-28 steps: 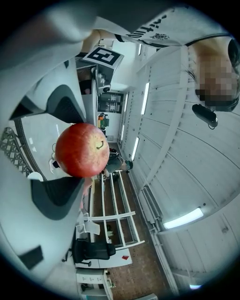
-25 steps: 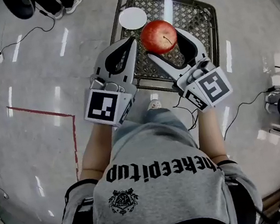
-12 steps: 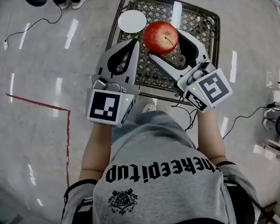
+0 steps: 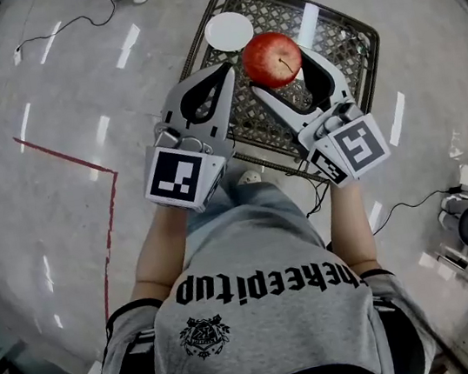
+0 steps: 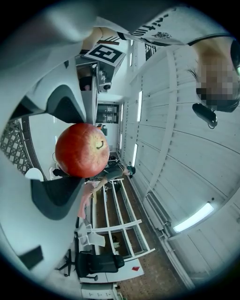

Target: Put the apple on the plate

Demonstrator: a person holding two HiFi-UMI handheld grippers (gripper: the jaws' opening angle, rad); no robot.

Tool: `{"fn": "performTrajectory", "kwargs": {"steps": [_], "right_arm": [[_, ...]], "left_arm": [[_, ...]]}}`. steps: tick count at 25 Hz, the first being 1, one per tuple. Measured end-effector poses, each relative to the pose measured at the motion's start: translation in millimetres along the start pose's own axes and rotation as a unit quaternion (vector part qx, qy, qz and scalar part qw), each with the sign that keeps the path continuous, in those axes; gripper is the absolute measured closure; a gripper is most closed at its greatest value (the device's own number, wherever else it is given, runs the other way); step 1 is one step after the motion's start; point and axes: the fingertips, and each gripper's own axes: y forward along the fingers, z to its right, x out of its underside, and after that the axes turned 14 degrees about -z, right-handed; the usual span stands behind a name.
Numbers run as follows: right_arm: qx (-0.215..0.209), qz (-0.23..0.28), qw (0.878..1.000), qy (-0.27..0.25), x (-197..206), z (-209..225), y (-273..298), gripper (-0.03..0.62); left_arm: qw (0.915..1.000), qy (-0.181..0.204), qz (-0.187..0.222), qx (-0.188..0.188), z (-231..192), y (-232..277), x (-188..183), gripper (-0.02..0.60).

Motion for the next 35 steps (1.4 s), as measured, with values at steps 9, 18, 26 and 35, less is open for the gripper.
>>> {"fn": "performTrajectory", "kwargs": {"steps": [9,18,26,35], "right_arm": [[0.011,-0.004,1.000,0.003,-5.2,6.9,18.0,0.237],[0.037,-0.005,0.999,0.007,-18.3,11.9,47.3,0.237],[0.060,-0.011,0.998,0.013,-29.0,13.7,79.9,0.237],[0.089,-0.019,0.996,0.019,-35.2,18.1,112.8,0.238]], "left_arm": [[1.0000,-0.001,-0.001,0.010,-19.9,10.2,-0.3,0.555],[0.9994,0.003,0.004,0.034,-52.8,18.8,-4.6,0.555],[0.9976,0.011,-0.023,0.064,-83.1,27.8,-2.8,0.555],[0.9947,0.012,-0.032,0.097,-115.7,40.2,0.0,0.555]]}}
